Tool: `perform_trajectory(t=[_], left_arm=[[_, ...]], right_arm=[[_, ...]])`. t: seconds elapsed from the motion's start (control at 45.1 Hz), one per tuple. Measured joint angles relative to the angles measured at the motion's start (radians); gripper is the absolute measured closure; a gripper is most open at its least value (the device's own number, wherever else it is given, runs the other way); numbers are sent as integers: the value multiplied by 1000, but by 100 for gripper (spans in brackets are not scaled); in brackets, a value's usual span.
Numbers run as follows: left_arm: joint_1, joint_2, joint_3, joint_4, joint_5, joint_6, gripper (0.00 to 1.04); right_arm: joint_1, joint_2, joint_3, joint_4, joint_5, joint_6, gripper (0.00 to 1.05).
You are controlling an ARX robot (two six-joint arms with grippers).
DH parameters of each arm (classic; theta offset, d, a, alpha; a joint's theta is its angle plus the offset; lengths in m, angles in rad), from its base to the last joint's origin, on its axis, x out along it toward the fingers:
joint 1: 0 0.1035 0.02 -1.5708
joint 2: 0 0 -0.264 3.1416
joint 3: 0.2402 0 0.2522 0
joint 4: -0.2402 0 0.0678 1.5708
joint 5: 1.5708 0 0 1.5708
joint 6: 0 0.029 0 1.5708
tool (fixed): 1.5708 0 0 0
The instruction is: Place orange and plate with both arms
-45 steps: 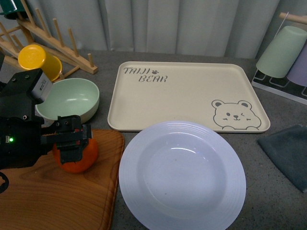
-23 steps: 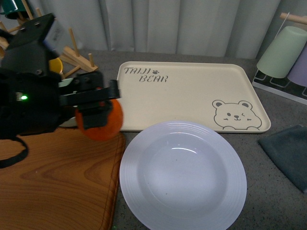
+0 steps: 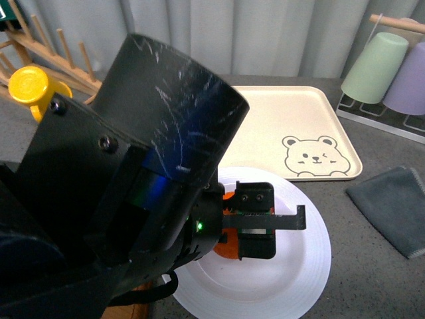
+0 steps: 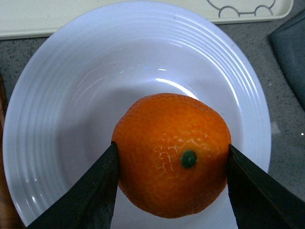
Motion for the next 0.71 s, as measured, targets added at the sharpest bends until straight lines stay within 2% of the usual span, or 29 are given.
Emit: perform_trajectory(t=[0.399, 0.51, 0.621, 0.665, 0.709], left_arm=[[-8, 77, 28, 6, -4, -23, 48], [-6, 77, 28, 10, -6, -25, 25], [1, 64, 28, 12, -14, -24, 7], [7, 55, 26, 16, -23, -21, 5], [17, 35, 23, 15, -37, -23, 7]], right_arm=[[0, 0, 0, 0, 0, 0, 9], [0, 0, 0, 0, 0, 0, 9], [0, 0, 0, 0, 0, 0, 9], [0, 0, 0, 0, 0, 0, 9], [0, 0, 0, 0, 0, 0, 9]])
